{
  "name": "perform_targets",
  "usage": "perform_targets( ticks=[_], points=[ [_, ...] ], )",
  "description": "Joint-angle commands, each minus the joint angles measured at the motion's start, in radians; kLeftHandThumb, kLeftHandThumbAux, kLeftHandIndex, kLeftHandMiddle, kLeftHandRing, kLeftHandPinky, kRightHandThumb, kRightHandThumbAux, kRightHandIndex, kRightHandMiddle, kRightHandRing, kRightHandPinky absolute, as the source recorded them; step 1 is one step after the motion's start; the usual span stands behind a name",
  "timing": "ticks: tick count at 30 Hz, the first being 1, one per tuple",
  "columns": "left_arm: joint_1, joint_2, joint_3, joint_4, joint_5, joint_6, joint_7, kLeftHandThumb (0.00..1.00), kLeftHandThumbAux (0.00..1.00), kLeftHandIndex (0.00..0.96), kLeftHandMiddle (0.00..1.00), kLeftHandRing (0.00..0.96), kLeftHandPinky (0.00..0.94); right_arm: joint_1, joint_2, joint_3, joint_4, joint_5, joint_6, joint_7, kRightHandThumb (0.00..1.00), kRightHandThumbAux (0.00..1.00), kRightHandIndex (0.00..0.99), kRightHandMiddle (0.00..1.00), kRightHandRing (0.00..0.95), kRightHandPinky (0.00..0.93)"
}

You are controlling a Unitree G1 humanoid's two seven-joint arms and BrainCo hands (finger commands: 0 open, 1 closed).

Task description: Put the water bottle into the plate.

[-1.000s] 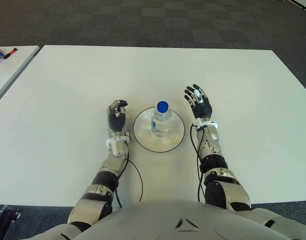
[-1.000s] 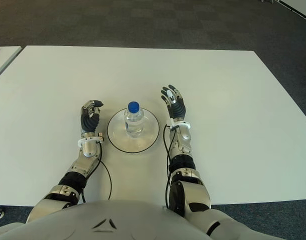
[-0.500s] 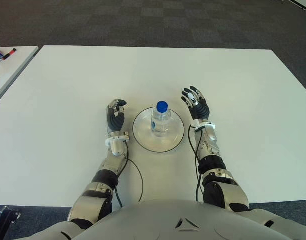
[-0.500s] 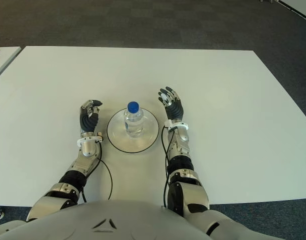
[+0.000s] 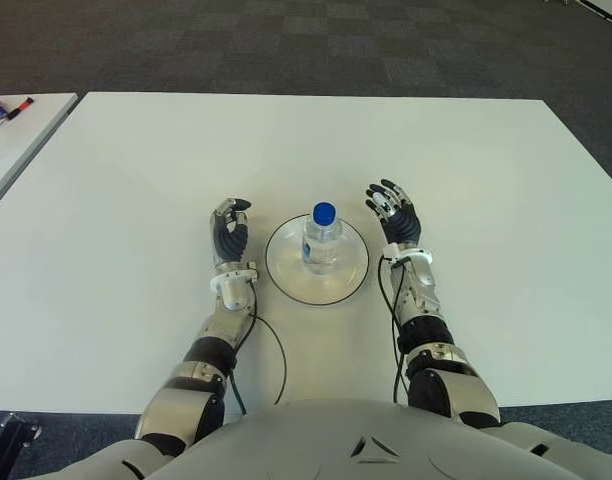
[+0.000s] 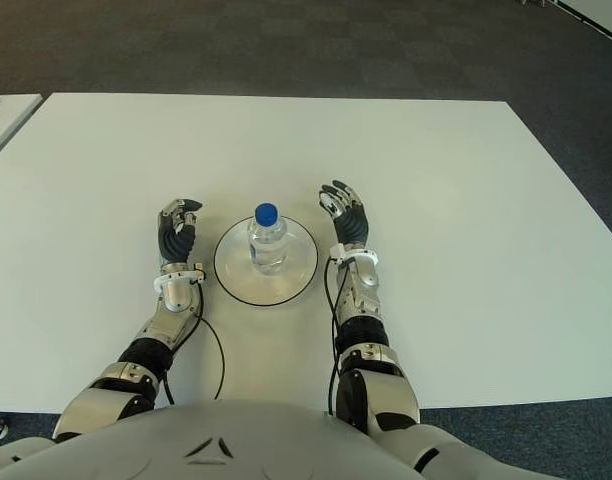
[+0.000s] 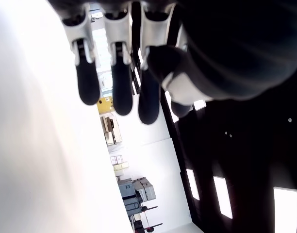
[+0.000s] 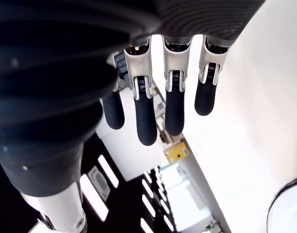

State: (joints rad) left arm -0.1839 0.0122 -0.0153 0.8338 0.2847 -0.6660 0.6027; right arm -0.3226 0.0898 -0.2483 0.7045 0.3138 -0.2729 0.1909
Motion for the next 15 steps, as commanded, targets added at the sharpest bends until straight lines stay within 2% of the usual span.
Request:
perform_targets(
  ticks=[1, 3, 6, 15],
  points=[
    [0.008, 0.006, 0.004, 0.028, 0.0, -0.009, 0.002, 0.838, 0.673, 0.449, 0.428, 0.357, 0.372, 0.013, 0.009, 0.006, 0.005, -0.013, -0.008, -0.013, 0.445, 0.818, 0.279, 0.368, 0.401, 0.424],
    [0.008, 0.007, 0.004, 0.03, 0.0, -0.012, 0.002, 0.838, 0.673, 0.447, 0.43, 0.356, 0.373, 0.013, 0.009, 0.006, 0.006, -0.013, -0.009, -0.014, 0.592, 0.767, 0.354, 0.375, 0.408, 0.432],
    [0.007, 0.008, 0.005, 0.032, 0.001, -0.014, 0.003, 0.838, 0.673, 0.446, 0.431, 0.356, 0.374, 0.013, 0.01, 0.005, 0.008, -0.013, -0.011, -0.016, 0.661, 0.743, 0.39, 0.38, 0.413, 0.436],
    [0.009, 0.011, 0.011, 0.028, -0.001, -0.017, 0.008, 0.837, 0.673, 0.433, 0.441, 0.363, 0.388, 0.017, 0.016, 0.008, 0.005, -0.025, -0.017, -0.042, 0.697, 0.731, 0.408, 0.395, 0.426, 0.449]
  ],
)
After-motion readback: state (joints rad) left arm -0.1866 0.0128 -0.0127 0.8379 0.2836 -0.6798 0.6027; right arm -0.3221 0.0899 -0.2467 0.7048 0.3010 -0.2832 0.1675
